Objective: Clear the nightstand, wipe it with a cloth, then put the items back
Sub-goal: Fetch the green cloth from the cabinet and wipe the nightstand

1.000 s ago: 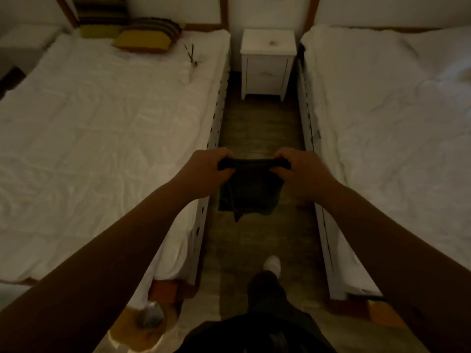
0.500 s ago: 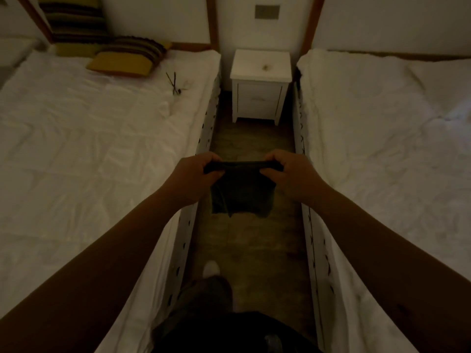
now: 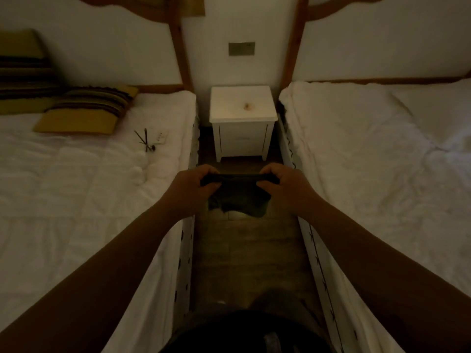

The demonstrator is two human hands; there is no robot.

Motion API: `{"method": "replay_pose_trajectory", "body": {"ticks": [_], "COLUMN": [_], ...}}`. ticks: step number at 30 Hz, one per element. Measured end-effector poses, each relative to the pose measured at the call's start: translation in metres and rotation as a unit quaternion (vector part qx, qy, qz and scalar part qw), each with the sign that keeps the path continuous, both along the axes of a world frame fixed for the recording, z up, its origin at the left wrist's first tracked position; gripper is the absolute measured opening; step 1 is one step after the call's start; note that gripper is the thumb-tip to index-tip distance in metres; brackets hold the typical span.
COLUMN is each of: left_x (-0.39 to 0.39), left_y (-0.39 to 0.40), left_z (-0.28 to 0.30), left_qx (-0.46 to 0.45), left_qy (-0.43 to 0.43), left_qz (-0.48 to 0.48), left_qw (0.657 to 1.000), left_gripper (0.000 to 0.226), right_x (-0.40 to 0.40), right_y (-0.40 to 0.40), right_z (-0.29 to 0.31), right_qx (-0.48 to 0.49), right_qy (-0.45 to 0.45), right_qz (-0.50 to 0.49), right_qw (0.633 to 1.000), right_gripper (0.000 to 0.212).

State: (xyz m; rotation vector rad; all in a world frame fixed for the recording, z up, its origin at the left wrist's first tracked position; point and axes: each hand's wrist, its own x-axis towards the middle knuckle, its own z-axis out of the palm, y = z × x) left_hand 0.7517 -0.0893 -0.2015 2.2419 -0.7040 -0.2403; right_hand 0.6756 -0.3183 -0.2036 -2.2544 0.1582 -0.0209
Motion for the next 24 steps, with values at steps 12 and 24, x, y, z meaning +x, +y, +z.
{"method": "replay_pose_trajectory", "body": {"ticks": [12, 24], "left_x": [0.238, 0.438], "left_y": [-0.110, -0.196], "left_z": [-0.022, -0.006], "left_qx": [-0.010, -0.009], "left_qy": [-0.005, 0.012], "left_qz": [0.031, 0.084], "left_qw": [0.999, 0.996], "left_gripper": [0.021, 0.013], "right_x": [0.247, 0.475], "right_y": [-0.115, -0.210], "right_z": [-0.021, -0.012], "right_qx": [0.058, 0.085], "right_qy": [0.004, -0.002], "right_qz": [0.024, 0.065], "right_qw": [0.998, 0.994], "right_gripper": [0.021, 0.008]}}
